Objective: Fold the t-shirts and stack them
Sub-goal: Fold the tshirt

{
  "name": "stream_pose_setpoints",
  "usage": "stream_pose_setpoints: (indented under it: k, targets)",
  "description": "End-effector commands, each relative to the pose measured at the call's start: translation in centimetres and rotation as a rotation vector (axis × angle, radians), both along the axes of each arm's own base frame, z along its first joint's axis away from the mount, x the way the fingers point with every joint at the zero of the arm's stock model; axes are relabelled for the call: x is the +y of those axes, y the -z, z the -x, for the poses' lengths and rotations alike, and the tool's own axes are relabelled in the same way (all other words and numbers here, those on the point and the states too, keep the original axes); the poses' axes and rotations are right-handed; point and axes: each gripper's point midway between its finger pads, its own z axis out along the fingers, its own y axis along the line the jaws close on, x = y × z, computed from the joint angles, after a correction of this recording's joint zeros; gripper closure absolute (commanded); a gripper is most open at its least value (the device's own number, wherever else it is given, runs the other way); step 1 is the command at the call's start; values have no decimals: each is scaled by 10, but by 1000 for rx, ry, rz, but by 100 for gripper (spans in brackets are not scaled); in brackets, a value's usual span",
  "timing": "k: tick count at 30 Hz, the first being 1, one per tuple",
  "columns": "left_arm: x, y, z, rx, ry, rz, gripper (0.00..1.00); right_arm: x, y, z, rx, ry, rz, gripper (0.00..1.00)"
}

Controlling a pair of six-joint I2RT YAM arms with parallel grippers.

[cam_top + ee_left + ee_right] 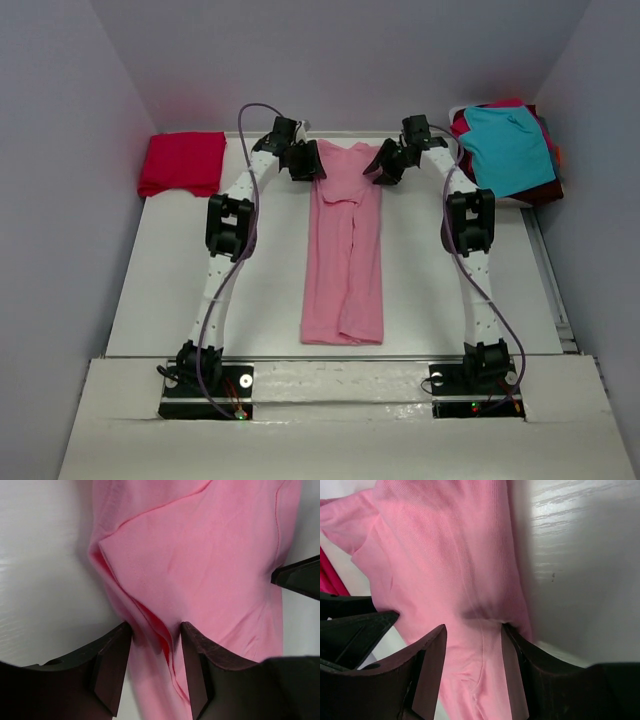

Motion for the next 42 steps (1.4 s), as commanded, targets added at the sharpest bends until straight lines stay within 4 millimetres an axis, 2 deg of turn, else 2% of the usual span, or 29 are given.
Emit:
stream_pose_setpoints:
  k: [1,3,7,10,12,17,21,22,24,25,27,28,33,35,36,38,39,42]
  targets:
    - [31,56,1,109,-83,-52,43,0,26,-5,15,-19,-28,45]
    - [30,53,-4,96,-94,-41,44,-1,29,-7,16,-24,-56,44]
    - [42,47,-20,67,-140,2,44,2,25,-16,-11,-45,-112,39]
    - [50,41,-31,43,-163,33,44,5,21,-22,-40,-67,-160,31]
    - [50,35,-37,36,-173,69,45,5,10,-30,-86,-88,-202,24]
    - [51,19,-54,-6,-198,158,45,5,-15,-44,-180,-124,-296,19]
    - [50,10,-58,-35,-201,171,42,9,-34,-40,-217,-164,-326,18]
    - [50,-5,-59,-60,-196,173,41,10,-38,-38,-221,-170,-329,18]
    - [54,-19,-58,-89,-202,157,40,10,-48,-33,-231,-181,-332,17]
    - [57,-34,-54,-114,-201,147,39,9,-57,-28,-232,-180,-328,17]
    - [62,-49,-49,-143,-210,130,39,9,-69,-22,-241,-188,-325,17]
    - [65,-62,-41,-156,-207,121,38,7,-81,-20,-258,-192,-313,17]
    - [71,-93,-16,-160,-186,90,38,7,-105,-7,-235,-209,-315,17]
    - [68,-107,4,-155,-164,83,38,6,-114,-1,-232,-215,-307,17]
    - [71,-114,9,-162,-167,74,38,10,-125,8,-224,-224,-299,17]
    - [66,-127,31,-154,-155,67,38,12,-133,17,-219,-229,-277,17]
    - [64,-132,37,-149,-142,80,38,15,-141,30,-190,-229,-271,17]
    - [63,-140,57,-102,-132,104,38,25,-140,58,-116,-243,-253,18]
